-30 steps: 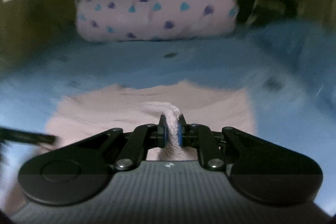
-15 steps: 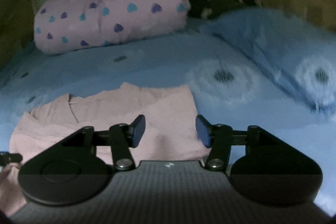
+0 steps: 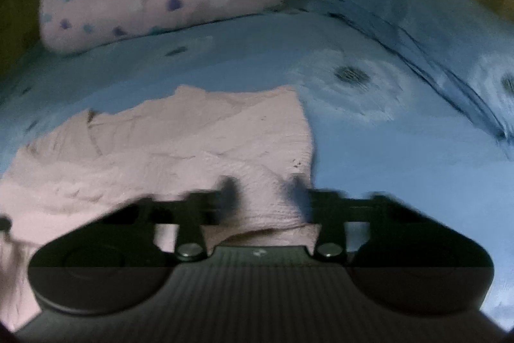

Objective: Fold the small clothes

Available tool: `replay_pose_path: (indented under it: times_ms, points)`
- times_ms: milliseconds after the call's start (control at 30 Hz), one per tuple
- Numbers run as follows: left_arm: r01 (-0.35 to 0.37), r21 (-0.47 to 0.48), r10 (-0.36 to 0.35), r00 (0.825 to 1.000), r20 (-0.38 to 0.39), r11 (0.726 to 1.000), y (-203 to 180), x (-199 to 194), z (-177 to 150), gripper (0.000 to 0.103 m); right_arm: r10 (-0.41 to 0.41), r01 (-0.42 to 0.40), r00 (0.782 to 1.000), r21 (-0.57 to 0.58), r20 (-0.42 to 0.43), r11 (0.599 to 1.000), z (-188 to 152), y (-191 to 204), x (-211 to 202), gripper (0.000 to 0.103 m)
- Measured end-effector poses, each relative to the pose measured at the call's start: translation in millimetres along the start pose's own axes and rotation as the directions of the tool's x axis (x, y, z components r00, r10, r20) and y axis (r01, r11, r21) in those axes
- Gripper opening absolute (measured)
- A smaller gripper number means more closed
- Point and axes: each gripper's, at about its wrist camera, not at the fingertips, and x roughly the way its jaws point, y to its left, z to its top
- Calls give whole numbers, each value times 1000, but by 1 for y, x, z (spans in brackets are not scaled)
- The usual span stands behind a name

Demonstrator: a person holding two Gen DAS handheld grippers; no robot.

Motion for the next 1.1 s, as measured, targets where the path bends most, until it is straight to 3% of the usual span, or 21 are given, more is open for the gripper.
replay_pose_path:
  times_ms: [133, 267, 333, 400, 433, 467, 533, 600, 800, 900, 967, 1033, 1100]
  points:
    - [9, -18, -9, 1000, 5, 1000, 4, -1, -1, 63, 63, -64, 991, 9, 116, 998, 9, 3, -23, 20]
    - [27, -37, -26, 999, 24, 999, 7, -4, 0, 64, -62, 72, 964, -32, 259, 997, 13, 5, -43, 20]
    - [39, -48, -39, 999, 11, 998, 9, -2, 1, 66, -101, 106, 970, -10, 220, 994, 11, 0, -35, 23]
    - [29, -58, -29, 1000, -10, 998, 10, 3, 0, 66, -90, 92, 991, -12, 100, 996, 8, -7, -15, 24]
    - [23, -58, -24, 1000, -16, 998, 10, 5, 0, 67, -77, 78, 997, -24, 16, 997, 5, -10, -1, 24]
    - [26, -61, -27, 999, -20, 998, 11, 6, 0, 67, -89, 88, 996, -34, -16, 996, 1, -10, 6, 29]
    - [30, -76, -32, 999, -24, 997, 13, 7, 0, 67, -129, 129, 992, -74, 5, 989, -1, -6, 5, 42]
    - [29, -74, -31, 999, -21, 997, 13, 6, 1, 68, -153, 155, 988, -78, 31, 985, 3, -2, -3, 46]
    - [19, -59, -20, 1000, -16, 998, 11, 8, -1, 69, -68, 78, 987, -58, 148, 995, 5, -3, -27, 56]
    - [16, -51, -17, 1000, -12, 999, 11, 8, -2, 70, -46, 54, 994, -78, 95, 996, 1, -4, -12, 56]
    - [18, -40, -19, 1000, -3, 999, 12, 9, -3, 73, -60, 59, 998, -67, -1, 996, -5, -10, 10, 58]
    - [29, -54, -29, 1000, 0, 998, 16, 9, -5, 74, -92, 92, 996, -44, 4, 995, -12, -18, 18, 66]
    - [44, -74, -43, 999, 4, 996, 20, 8, -7, 74, -77, 77, 997, 12, -8, 997, -8, -24, 14, 67]
